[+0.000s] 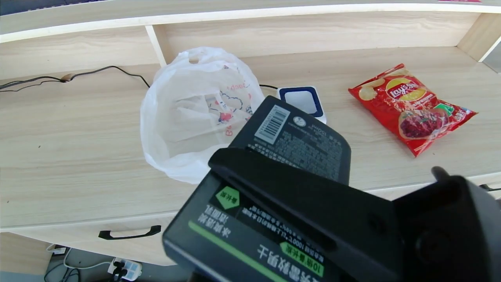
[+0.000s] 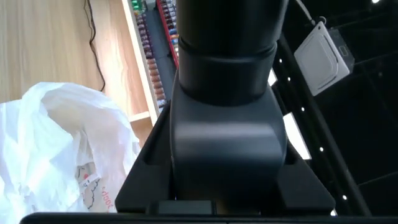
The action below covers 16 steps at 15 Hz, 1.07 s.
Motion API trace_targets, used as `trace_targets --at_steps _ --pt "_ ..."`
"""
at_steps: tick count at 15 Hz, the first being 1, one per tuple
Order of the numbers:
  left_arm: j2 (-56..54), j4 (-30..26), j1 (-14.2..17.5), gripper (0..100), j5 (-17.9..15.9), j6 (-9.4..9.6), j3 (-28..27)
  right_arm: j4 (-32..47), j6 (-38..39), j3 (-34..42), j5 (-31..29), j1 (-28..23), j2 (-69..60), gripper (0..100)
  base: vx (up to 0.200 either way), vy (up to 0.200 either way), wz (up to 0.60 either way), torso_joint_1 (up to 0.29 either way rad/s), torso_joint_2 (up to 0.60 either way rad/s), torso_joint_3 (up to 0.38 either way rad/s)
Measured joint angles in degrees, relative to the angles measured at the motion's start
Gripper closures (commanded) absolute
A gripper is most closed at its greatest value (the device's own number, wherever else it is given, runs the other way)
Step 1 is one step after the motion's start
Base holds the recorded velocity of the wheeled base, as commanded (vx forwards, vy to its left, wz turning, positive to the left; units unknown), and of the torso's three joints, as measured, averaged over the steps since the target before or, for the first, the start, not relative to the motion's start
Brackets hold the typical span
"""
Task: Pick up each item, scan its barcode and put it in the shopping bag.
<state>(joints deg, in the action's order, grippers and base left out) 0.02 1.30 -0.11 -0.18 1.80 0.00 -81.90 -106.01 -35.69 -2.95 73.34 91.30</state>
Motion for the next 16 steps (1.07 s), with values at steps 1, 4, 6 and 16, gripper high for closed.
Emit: trace_targets --at_steps 1,4,6,16 --pt "0.0 0.0 0.0 0 0.0 -0.06 0.0 -0.1 -0.3 0.4 -0.5 0.9 0.5 100 0.000 0.000 0.00 0.000 0.00 0.000" --pt "0.0 0.0 0.0 0 0.0 1.28 0.0 -5.1 -0.8 1.3 -1.1 3.0 3.6 100 0.000 0.000 0.00 0.000 0.00 0.000" --pt "0.0 0.0 0.0 0 -0.1 3.56 0.0 -7.6 -0.9 2.9 -3.1 3.3 5.1 100 0.000 0.000 0.00 0.000 0.00 0.000" --pt "0.0 0.1 0.1 0 0.0 -0.20 0.0 -8.0 7.1 2.4 -5.3 2.8 7.0 100 0.000 0.000 0.00 0.000 0.00 0.000"
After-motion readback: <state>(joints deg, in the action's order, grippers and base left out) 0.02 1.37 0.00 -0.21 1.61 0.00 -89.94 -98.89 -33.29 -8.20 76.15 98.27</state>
